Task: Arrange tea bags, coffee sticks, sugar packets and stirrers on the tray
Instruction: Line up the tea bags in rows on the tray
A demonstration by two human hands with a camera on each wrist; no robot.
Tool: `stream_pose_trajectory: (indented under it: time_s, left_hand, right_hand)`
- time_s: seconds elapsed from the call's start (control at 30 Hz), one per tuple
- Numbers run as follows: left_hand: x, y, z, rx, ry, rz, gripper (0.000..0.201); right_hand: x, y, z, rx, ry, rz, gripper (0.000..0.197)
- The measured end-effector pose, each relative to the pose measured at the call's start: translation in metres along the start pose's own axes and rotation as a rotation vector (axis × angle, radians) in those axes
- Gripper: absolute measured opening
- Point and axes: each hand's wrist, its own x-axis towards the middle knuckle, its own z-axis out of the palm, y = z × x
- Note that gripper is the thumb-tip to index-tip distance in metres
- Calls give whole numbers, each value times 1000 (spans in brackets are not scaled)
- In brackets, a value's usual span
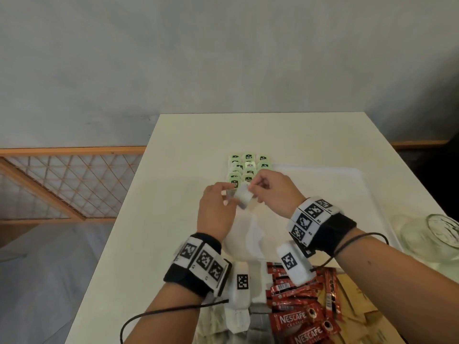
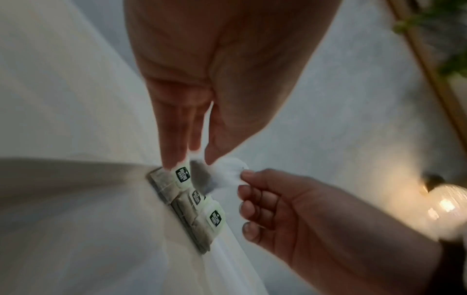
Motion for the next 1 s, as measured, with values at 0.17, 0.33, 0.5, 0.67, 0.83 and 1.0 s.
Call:
stream_pose_trajectory:
  time_s: [0.17,0.33,0.5,0.67,0.83,1.0]
  left_hand:
    - [-23,18,9,352,-13,170,33]
    - [-24,23,21,392,-112,157,14]
    - [-13,17,17,251,-126,88,17]
    - [-6,9,19,113,-211,-29,24]
    - [13,3,7,300,-108,-79,14]
    - [28,2,-7,322,-48,-109,14]
  right_hand:
    - [-15,2,-5,-3,42,97,11]
    - [-28,3,-2,29,-43,145,20]
    - [-28,16,-10,-8,10,123,10]
    - [-17,25,-10,-122,-61,93,17]
    - [5,32,-4,-215,-57,165,15]
    - [26,33,1,-188,63,193,10]
